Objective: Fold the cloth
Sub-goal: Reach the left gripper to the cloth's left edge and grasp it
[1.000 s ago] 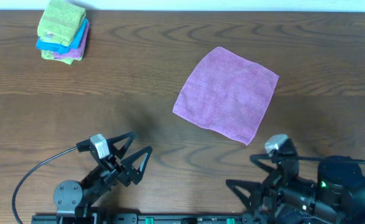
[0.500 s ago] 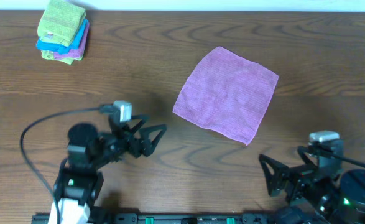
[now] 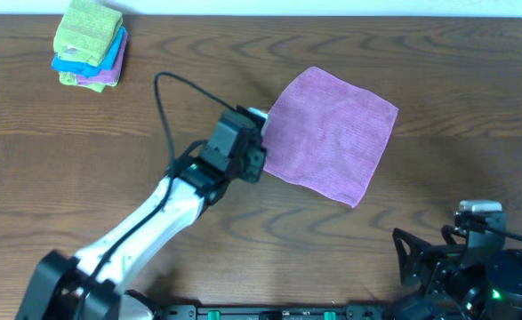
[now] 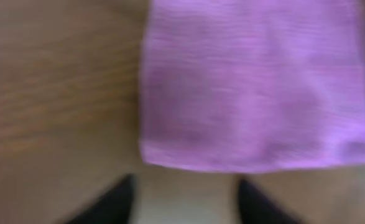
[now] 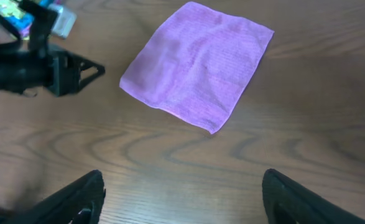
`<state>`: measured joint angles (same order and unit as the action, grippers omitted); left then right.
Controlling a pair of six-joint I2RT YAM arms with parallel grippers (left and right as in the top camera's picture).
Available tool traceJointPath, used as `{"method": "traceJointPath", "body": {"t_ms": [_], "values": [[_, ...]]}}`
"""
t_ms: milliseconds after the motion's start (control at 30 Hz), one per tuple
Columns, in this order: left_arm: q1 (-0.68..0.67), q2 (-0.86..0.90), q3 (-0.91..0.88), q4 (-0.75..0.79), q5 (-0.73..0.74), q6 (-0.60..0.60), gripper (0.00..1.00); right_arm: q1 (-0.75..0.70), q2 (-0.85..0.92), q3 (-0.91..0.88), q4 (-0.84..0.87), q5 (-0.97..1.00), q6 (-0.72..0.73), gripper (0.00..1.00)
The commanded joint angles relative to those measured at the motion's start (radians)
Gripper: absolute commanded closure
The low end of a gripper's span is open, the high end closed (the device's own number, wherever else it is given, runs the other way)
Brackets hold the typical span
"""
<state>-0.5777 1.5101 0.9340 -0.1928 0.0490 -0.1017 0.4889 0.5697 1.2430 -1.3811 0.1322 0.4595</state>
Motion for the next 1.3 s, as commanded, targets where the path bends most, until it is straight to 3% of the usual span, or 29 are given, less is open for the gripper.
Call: {"method": "traceJointPath", "body": {"t_ms": [0,133,733,1033,1267], "values": [[0.000,0.055,0.024,0.050,-0.151,0.016,0.94,0.008,-0.002,0.013,-0.009,0.017,0.000,0.36],[0.000,0.121,0.024,0.155,-0.134,0.016,0.94,0.008,-0.002,0.013,-0.011,0.013,0.000,0.48],[0.000,0.324,0.024,0.275,-0.024,0.016,0.94,0.008,-0.002,0.013,-0.011,0.010,0.001,0.46],[0.002,0.372,0.024,0.212,0.037,0.016,0.94,0.008,-0.002,0.013,-0.001,0.010,0.015,0.45],[0.002,0.373,0.024,0.020,-0.168,-0.049,0.94,0.008,-0.002,0.013,-0.003,0.010,0.015,0.44]]}}
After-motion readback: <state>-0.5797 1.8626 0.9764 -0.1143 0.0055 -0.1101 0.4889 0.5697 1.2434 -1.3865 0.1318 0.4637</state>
